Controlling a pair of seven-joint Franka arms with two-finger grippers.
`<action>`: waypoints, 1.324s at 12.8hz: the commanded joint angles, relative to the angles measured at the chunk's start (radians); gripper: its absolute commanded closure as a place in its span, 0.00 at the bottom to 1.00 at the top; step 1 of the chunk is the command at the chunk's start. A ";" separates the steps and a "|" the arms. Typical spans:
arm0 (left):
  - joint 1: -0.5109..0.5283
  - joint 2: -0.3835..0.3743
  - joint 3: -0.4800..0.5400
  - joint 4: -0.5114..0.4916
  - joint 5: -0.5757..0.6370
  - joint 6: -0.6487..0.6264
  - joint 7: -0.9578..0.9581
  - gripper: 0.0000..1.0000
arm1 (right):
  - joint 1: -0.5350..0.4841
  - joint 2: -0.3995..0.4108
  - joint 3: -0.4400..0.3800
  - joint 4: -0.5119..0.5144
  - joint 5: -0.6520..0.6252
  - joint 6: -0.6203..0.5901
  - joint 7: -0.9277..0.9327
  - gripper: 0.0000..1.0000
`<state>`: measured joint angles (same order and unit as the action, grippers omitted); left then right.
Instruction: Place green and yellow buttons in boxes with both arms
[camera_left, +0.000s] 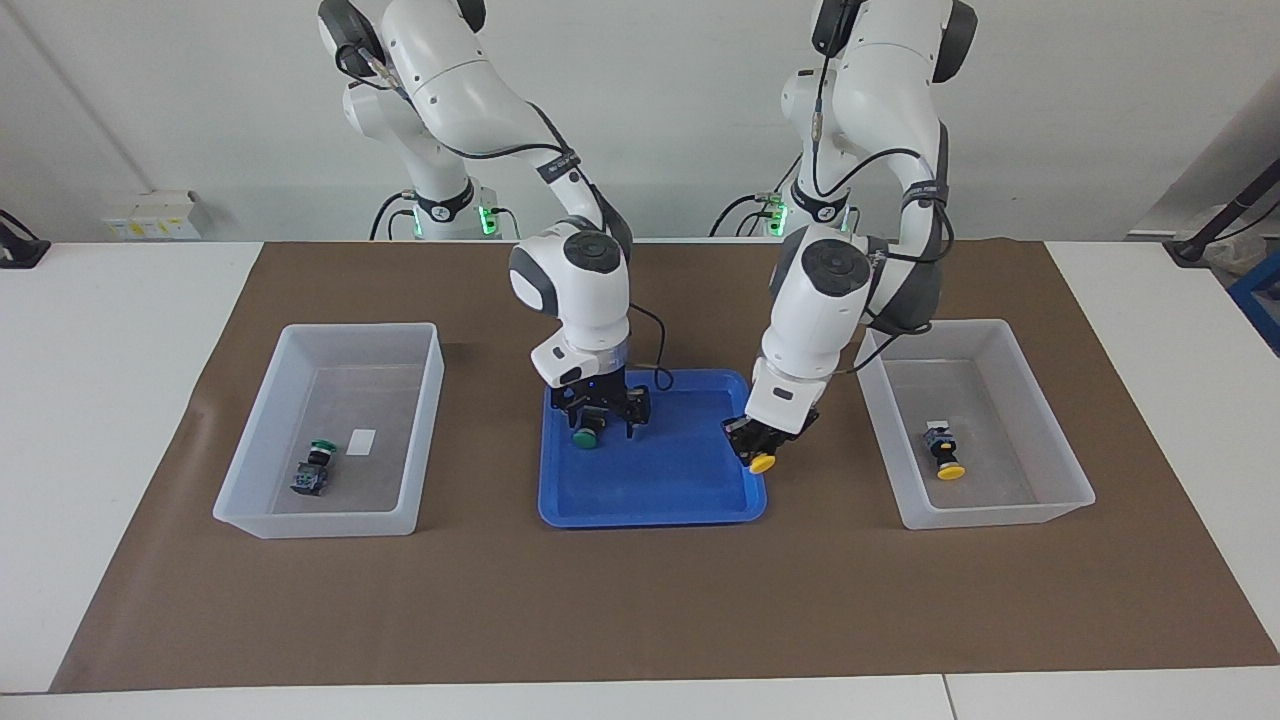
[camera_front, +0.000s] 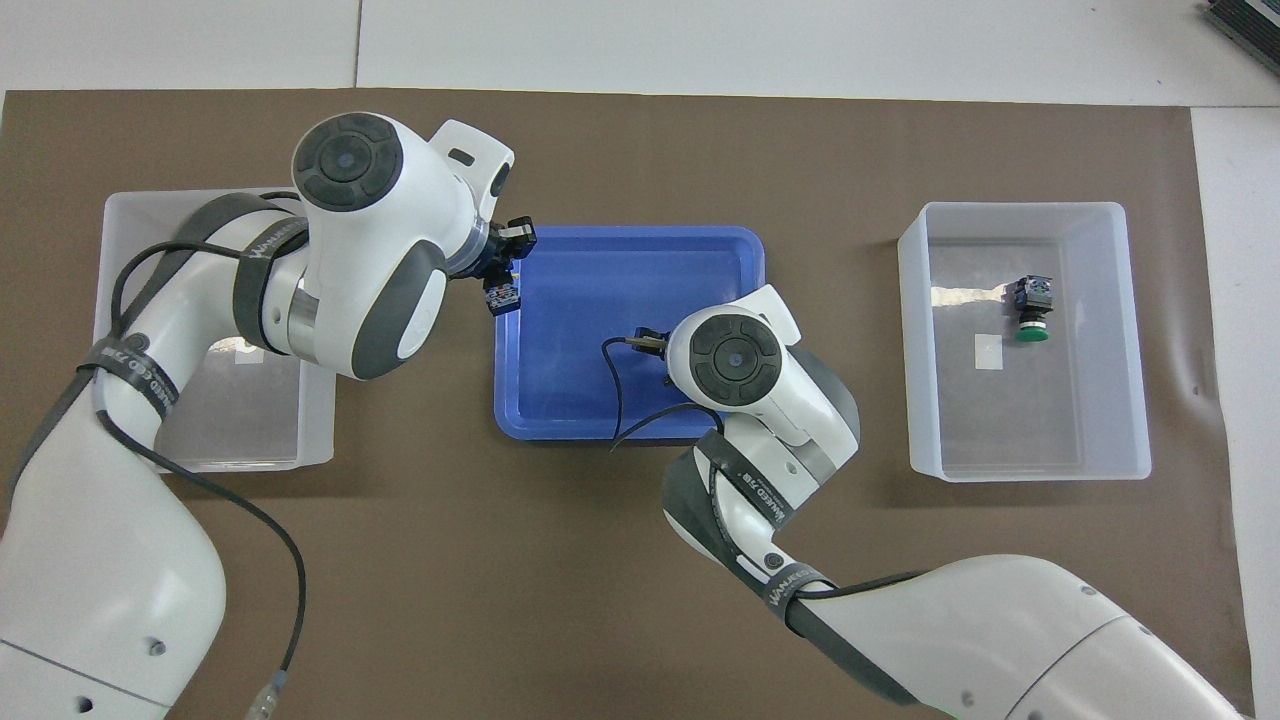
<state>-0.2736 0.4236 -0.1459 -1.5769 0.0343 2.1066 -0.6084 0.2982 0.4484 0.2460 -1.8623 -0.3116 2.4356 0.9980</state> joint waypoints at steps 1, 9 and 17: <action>0.056 -0.068 -0.009 -0.011 -0.016 -0.115 0.135 1.00 | -0.010 -0.003 0.003 -0.015 -0.037 0.019 0.037 0.30; 0.295 -0.137 -0.004 -0.017 -0.042 -0.234 0.580 1.00 | -0.059 -0.031 0.003 -0.002 -0.032 0.013 0.027 1.00; 0.471 -0.166 0.005 -0.196 -0.040 -0.022 0.840 1.00 | -0.174 -0.227 0.004 -0.018 -0.018 -0.196 -0.172 1.00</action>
<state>0.1769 0.3008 -0.1388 -1.6618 0.0076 1.9872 0.2042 0.1674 0.2780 0.2389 -1.8527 -0.3117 2.2900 0.9032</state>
